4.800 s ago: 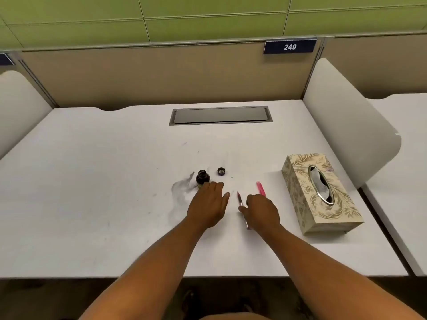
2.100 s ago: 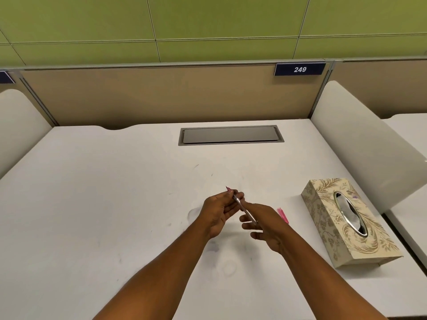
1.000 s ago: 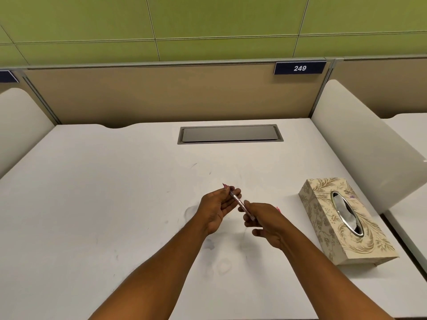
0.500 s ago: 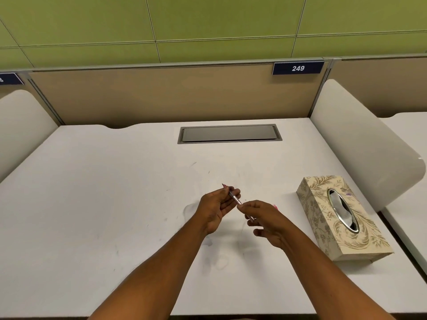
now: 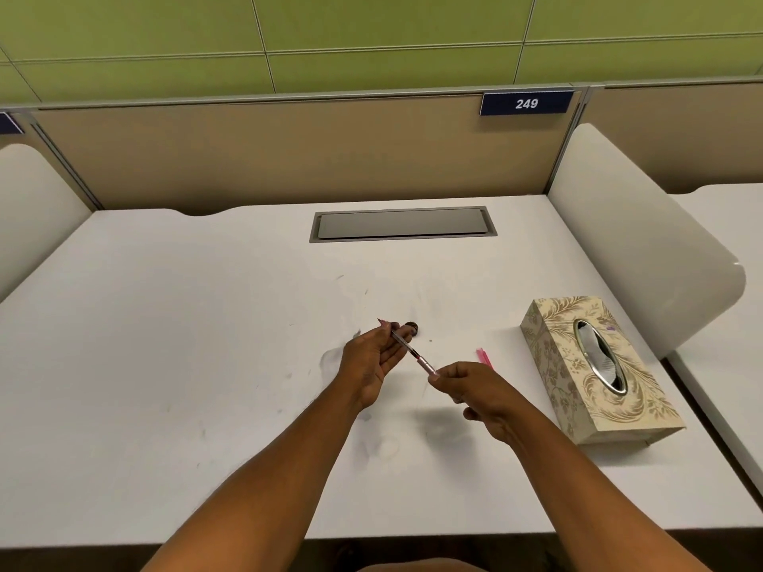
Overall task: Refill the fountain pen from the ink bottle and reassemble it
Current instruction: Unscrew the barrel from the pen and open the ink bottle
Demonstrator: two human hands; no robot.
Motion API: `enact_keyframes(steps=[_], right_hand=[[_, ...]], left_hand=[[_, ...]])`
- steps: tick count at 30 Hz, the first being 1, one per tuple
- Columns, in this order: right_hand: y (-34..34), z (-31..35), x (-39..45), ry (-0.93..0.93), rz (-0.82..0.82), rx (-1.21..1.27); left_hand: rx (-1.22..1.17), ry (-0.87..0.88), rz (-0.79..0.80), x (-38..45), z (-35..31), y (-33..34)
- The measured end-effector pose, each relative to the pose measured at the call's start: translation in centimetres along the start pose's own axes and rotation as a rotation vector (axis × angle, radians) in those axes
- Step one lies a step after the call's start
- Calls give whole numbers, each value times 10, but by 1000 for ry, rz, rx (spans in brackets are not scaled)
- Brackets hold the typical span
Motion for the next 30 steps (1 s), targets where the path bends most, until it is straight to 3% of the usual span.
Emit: enact_keyframes(steps=[6, 14, 30], right_hand=[[-12, -15, 4, -28, -48, -69], [-19, -42, 29, -103, -490, -482], [-9, -59, 36, -82, -631, -437]], left_hand=[[-5, 20, -62, 7, -1, -9], [-14, -27, -77, -7, 12, -14], [10, -99, -40, -21, 27, -26]])
Point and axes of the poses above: each hand's wrist, its own x-axis towards the middle knuckle, its own y-axis out of the palm, z = x × y, the point moved 4 cm from there along x, towards the middle knuckle, and after that the axes turned 13 degrees about y, right-handed, at the moved point
